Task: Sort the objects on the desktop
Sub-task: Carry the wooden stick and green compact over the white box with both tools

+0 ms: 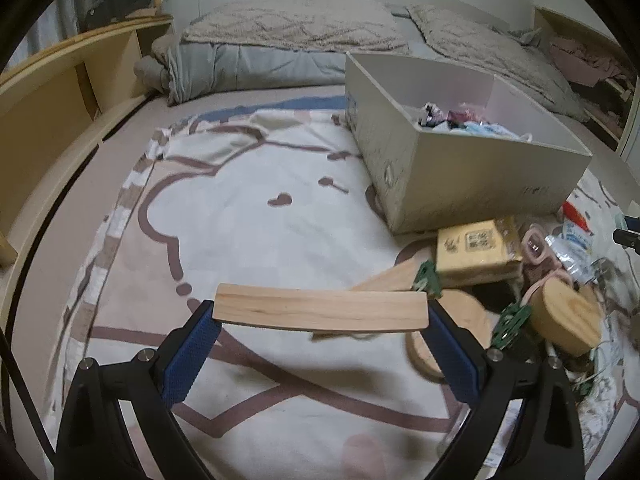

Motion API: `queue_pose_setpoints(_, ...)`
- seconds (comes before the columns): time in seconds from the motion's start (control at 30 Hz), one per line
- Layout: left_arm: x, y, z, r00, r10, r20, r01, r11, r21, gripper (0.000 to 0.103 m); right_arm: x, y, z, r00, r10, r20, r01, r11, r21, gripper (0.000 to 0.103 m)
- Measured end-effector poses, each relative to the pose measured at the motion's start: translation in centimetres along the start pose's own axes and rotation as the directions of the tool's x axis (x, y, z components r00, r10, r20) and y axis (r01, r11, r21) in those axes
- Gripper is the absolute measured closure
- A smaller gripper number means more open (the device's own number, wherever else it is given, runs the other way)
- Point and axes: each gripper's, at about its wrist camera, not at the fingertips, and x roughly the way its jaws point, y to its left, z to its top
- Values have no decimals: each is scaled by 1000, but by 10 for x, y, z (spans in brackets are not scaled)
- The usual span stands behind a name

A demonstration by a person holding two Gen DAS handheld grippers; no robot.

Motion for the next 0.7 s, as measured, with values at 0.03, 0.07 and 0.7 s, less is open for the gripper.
queue_pose_setpoints(0.03,-3,-2,2,1000,2,9,-2,1000,2,3,-3,1,2,1000,-2,8,3,1000,-2,51)
queue_pose_setpoints(0.07,-6,-3,4,1000,3,17,-3,1000,3,3,-6,1,4,1000,-7,18,7,1000,-4,51)
queue_pose_setpoints(0.7,-53,-35,44,989,-1,149,-1,1000,14,3,-48,24,40,989,0,147,2,1000,-11,51)
